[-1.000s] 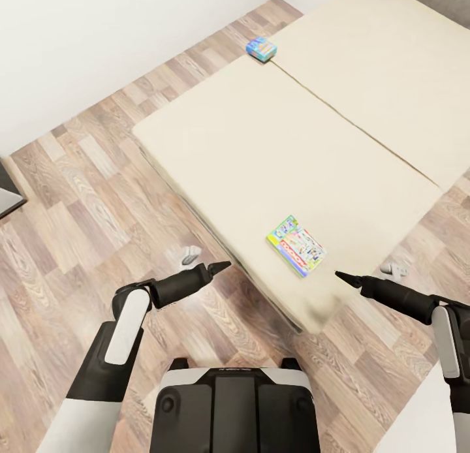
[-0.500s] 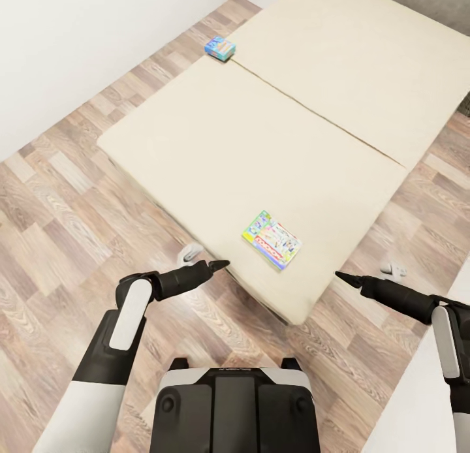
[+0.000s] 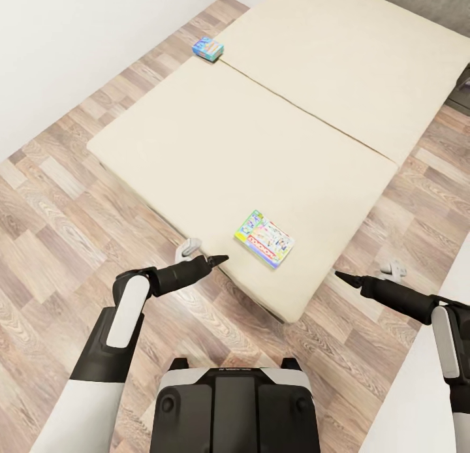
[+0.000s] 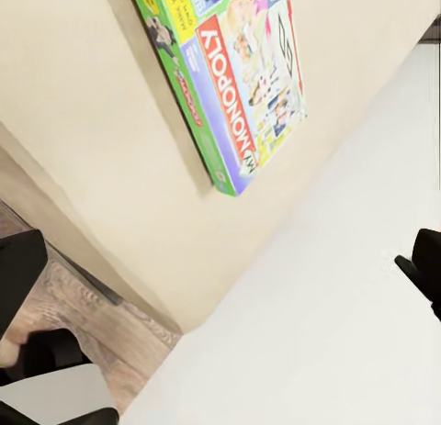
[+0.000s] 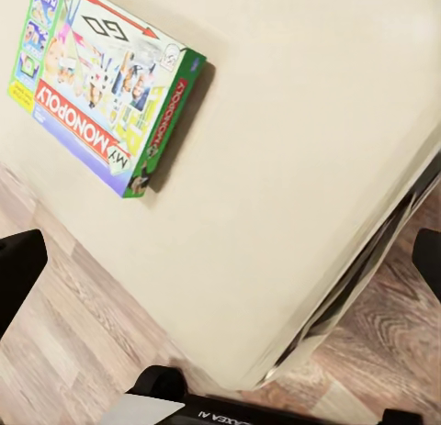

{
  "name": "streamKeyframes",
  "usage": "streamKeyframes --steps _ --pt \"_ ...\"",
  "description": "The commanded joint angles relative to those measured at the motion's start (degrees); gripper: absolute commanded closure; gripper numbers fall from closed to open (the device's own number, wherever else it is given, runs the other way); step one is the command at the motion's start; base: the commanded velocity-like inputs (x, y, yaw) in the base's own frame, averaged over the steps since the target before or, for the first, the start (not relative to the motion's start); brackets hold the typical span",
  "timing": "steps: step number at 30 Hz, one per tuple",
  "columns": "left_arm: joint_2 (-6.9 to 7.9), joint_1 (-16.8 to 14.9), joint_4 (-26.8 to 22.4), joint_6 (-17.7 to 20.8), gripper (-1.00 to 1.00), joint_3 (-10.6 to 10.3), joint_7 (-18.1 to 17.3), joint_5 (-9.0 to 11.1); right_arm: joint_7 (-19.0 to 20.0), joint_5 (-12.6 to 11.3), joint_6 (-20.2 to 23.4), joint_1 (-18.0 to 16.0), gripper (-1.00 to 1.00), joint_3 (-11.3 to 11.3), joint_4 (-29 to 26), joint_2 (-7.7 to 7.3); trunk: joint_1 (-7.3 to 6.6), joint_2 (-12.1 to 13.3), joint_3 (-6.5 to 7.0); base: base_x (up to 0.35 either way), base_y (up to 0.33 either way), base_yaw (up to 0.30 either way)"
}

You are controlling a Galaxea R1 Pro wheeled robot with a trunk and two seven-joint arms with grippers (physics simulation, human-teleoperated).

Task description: Put all the toys in the child's room - the three board games (two on the bed and one on the table), the two jigsaw puzzles on the table, and the tennis ball on the table - inside the toy box on the table in the child's room.

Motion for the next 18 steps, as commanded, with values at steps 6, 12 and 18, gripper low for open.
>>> streamKeyframes --steps 6,12,18 --pt "-0.01 -0.1 -0.6 0.3 -1.0 0.0 0.0 0.1 0.2 0.0 0.3 0.0 -1.0 -0.1 0.0 0.02 0.02 0.0 -0.03 0.0 0.0 -0.021" --pt "0.03 -0.1 -1.2 0.3 -1.0 0.1 0.0 0.1 0.2 0.0 0.3 0.0 -1.0 -0.1 0.1 0.03 0.02 0.0 -0.03 0.0 0.031 -0.009" --pt "0.12 -0.1 -2.0 0.3 -1.0 0.9 0.0 0.2 0.1 0.0 0.3 0.0 -1.0 -0.1 0.1 0.03 0.02 0.0 -0.03 0.0 0.18 -0.004"
